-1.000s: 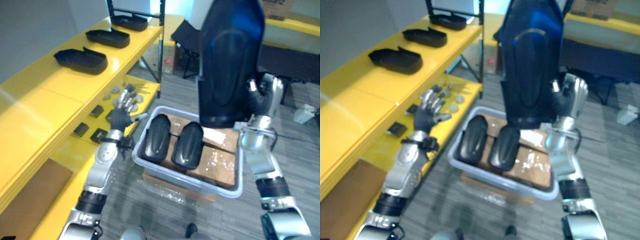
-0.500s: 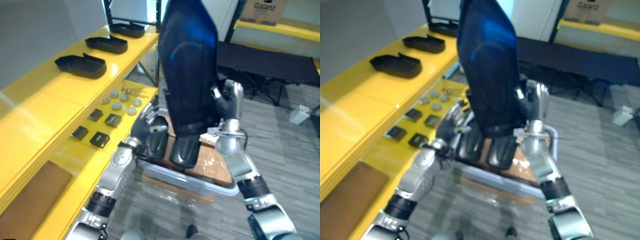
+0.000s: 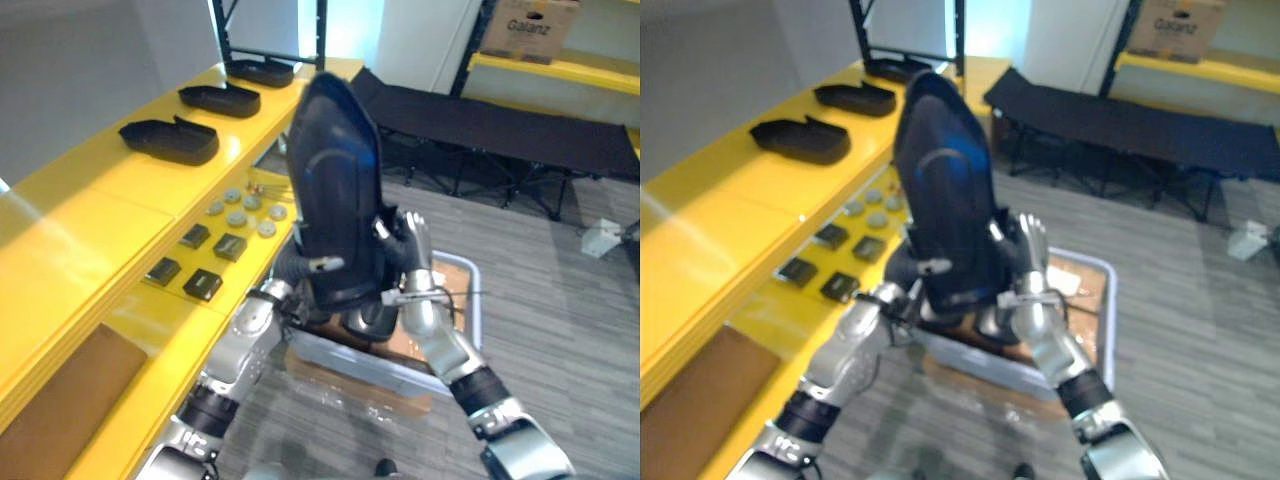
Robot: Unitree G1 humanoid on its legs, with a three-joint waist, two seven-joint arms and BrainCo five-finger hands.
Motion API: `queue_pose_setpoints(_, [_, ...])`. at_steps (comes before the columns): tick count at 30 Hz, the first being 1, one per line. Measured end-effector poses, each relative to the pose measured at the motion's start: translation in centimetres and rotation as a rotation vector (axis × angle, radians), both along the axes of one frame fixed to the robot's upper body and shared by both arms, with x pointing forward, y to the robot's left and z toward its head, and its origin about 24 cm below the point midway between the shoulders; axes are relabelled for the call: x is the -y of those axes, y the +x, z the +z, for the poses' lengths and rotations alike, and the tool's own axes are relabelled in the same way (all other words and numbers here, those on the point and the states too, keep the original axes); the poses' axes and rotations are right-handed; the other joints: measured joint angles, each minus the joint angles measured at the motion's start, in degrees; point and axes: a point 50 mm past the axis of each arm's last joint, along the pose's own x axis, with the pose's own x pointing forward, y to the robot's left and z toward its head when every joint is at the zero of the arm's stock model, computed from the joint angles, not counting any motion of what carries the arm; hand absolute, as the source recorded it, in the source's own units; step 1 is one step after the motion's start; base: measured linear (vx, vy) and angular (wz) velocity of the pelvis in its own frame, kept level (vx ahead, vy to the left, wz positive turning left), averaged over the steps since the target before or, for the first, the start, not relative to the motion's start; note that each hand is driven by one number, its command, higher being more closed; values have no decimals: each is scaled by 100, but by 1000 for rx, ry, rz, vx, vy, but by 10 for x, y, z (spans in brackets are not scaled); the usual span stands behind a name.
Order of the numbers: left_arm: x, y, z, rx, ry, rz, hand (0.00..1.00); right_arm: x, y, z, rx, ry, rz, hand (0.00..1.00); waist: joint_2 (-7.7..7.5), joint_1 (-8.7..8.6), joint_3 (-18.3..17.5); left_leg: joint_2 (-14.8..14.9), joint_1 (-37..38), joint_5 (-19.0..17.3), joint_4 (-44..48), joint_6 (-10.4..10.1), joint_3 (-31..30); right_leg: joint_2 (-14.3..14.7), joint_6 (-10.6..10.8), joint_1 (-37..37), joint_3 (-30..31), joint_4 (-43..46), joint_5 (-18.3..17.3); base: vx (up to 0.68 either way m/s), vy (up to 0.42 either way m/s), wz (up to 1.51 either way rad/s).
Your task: Walk over and take plastic housings, then place them on the shelf
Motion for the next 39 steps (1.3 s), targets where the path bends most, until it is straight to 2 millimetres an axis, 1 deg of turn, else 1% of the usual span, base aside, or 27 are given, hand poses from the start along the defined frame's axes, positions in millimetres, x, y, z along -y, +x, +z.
queue_pose_setpoints(2, [0, -1, -2, -14, -5, 9, 100, 0, -2, -5, -18, -6, 2, 100, 3, -8, -72, -2, 0, 0, -6, 0, -1, 1, 1, 3, 0, -15, 1, 0, 0, 0])
queue_pose_setpoints(7, [-2, -1, -2, -37, -3, 55, 100, -4, -6, -8, -5, 4, 15, 100, -6, -10, -94, -3, -5, 0, -6, 0, -4, 8, -4, 16, -1, -65, 34, -26, 0, -1])
queue_pose_setpoints(12, [-11, -4, -13, -88, 9, 127, 100, -9, -14, -17, -13, 7, 31, 100, -54, -9, -129, 7, -6, 1, -6, -1, -7, 26, -6, 19, 0, -77, 38, -32, -2, 0])
queue_pose_setpoints(14, [-12, -6, -17, -89, 44, 141, 100, -10, -17, -22, -22, 10, 28, 100, -74, -2, -141, 8, -7, 1, -3, -1, -8, 28, -8, 20, 0, -79, 39, -42, -1, 0])
queue_pose_setpoints(30, [-19, -5, -22, -89, 46, 129, 100, -16, -22, -21, 17, 25, 28, 100, -80, -19, -145, 16, -9, 0, 14, -2, 19, 48, -32, 41, 28, -173, 133, -48, 1, -1])
queue_pose_setpoints(33, [-21, -6, -24, -100, 17, 131, 100, -19, -23, -19, 31, 20, 37, 100, -80, -17, -145, 14, -10, 0, 14, -2, 18, 47, -31, 40, 28, -173, 135, -53, 4, 0])
queue_pose_setpoints(34, [-21, -7, -26, -100, 6, 132, 100, -20, -23, -18, 37, 14, 41, 0, -81, -17, -145, 14, -10, 0, 14, -2, 18, 47, -31, 39, 28, -173, 136, -43, 2, 0])
queue_pose_setpoints(39, [-24, -8, -28, -97, -23, 137, 100, -26, -27, -15, 52, 23, 72, 0, -80, -17, -145, 15, -38, 0, 25, -2, 18, 49, -31, 15, 32, -174, 141, -7, 0, 0])
